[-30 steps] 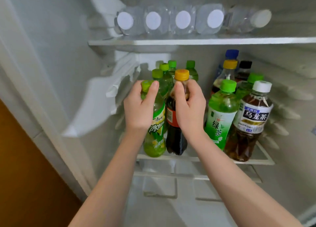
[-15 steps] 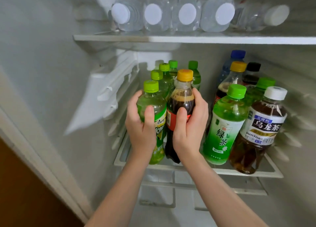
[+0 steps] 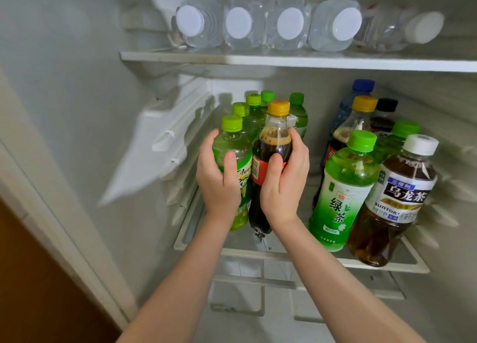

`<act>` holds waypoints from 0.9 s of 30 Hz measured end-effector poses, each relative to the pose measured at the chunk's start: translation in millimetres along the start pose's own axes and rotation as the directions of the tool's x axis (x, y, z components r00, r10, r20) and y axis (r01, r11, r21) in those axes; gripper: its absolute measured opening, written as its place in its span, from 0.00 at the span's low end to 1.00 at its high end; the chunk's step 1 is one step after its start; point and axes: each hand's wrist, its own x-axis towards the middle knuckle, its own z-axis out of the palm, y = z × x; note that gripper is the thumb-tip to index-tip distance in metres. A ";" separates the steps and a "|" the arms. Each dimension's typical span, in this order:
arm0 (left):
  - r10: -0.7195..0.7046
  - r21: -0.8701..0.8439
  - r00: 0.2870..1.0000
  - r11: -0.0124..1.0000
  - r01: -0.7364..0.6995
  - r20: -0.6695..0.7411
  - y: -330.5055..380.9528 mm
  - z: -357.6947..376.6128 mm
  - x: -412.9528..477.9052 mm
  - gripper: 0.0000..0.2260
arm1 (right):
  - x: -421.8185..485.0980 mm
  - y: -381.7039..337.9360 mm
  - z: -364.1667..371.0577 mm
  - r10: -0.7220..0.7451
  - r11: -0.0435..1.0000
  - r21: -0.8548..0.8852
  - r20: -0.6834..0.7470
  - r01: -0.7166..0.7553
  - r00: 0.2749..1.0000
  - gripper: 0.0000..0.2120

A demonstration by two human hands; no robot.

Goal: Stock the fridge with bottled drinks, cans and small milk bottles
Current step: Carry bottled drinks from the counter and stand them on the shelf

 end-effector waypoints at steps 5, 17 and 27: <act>-0.037 -0.035 0.998 0.999 0.039 0.060 1.9 -4.9 -3.1 0.21 | -1.4 -9.1 -6.1 0.049 0.998 -0.029 0.045 -0.048 0.998 0.26; -0.296 0.021 0.915 0.953 0.302 0.274 11.3 -82.1 -107.5 0.17 | -84.4 -49.3 -74.7 0.118 0.979 -0.182 0.129 -0.093 0.985 0.19; -0.362 0.135 0.574 0.907 0.399 0.735 2.9 -168.2 -246.1 0.06 | -249.2 -73.0 -225.0 0.558 0.735 -0.521 0.100 -0.434 0.824 0.10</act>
